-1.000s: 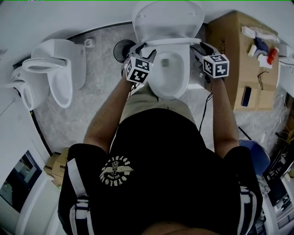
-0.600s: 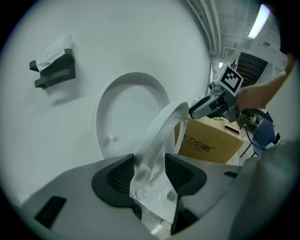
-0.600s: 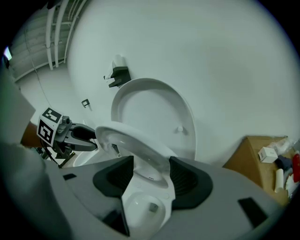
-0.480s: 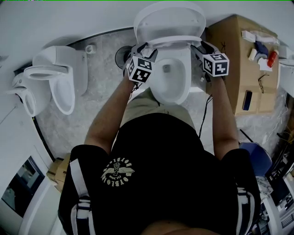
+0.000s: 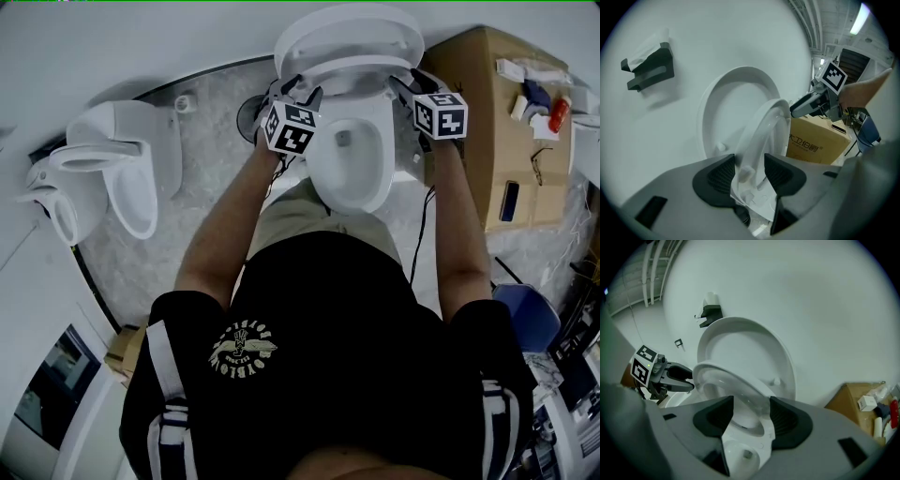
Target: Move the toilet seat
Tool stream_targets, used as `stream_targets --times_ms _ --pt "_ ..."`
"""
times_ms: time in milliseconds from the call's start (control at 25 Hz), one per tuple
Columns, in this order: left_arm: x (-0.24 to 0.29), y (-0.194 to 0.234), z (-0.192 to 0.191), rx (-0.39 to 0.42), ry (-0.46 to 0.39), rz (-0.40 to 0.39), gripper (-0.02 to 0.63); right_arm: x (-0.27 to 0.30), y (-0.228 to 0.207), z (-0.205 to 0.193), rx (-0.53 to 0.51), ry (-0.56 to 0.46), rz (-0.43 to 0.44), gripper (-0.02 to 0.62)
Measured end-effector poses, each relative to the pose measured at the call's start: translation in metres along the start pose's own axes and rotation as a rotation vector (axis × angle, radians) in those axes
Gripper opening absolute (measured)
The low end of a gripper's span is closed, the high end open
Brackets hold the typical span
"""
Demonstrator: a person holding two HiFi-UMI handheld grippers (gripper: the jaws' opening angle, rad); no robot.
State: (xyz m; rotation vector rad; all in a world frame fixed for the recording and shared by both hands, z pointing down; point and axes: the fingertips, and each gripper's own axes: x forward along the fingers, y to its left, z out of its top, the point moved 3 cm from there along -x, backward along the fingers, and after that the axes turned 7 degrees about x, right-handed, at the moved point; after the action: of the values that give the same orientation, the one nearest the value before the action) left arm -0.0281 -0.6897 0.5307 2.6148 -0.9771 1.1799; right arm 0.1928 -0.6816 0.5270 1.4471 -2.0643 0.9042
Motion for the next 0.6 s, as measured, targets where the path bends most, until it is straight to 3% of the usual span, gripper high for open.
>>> stream_targets --times_ms 440,600 --pt "0.004 0.01 0.005 -0.065 -0.025 0.033 0.214 0.003 0.002 0.005 -0.074 0.005 -0.037 0.261" --pt "-0.023 0.0 0.014 -0.144 -0.095 0.052 0.215 -0.027 0.011 0.006 -0.106 -0.075 -0.043 0.261"
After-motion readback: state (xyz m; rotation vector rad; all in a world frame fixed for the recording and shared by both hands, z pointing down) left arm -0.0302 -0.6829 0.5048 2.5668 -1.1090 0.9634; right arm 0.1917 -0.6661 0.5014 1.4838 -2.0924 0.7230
